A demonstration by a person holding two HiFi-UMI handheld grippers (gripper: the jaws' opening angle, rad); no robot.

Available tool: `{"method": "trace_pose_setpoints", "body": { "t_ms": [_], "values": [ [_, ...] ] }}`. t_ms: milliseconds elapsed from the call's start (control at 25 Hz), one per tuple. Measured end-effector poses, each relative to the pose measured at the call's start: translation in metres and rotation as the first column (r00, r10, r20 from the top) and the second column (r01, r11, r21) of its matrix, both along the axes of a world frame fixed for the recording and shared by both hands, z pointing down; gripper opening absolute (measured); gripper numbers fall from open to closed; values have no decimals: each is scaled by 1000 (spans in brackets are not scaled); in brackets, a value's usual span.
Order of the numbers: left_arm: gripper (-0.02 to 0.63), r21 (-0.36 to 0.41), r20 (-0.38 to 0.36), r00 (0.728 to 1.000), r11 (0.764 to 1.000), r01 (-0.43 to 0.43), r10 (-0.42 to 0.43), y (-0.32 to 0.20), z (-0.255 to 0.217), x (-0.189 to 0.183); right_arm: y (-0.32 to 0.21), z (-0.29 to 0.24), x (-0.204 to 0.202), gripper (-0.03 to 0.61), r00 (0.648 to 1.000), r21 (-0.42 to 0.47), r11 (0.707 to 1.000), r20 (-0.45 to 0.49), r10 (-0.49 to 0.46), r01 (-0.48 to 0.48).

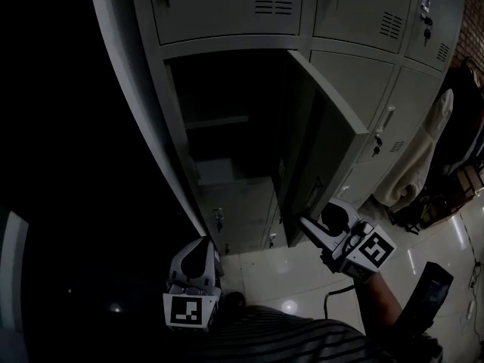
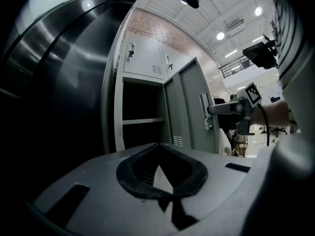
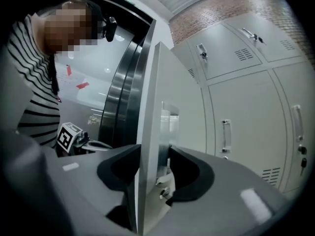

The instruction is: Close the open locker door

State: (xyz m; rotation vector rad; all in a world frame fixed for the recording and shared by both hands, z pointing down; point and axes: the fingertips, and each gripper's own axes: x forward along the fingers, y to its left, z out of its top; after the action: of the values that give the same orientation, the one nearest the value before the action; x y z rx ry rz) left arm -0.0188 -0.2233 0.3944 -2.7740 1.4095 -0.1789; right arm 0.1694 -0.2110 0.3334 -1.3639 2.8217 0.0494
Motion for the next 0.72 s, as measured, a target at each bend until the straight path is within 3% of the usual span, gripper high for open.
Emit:
{"method": "trace_pose_setpoints", "body": {
  "t_ms": [400,720],
  "values": [
    [5,-2,-53,999,1000,0,0,-6,-18,-22,-37,1,-97,157,1000,-13,1000,-23,-15,15],
    [5,-20,-113,993,999,-46,43,-22,-31,-31,-88,4,-145,147,999,-44,999,-23,-31,30]
  ]
}}
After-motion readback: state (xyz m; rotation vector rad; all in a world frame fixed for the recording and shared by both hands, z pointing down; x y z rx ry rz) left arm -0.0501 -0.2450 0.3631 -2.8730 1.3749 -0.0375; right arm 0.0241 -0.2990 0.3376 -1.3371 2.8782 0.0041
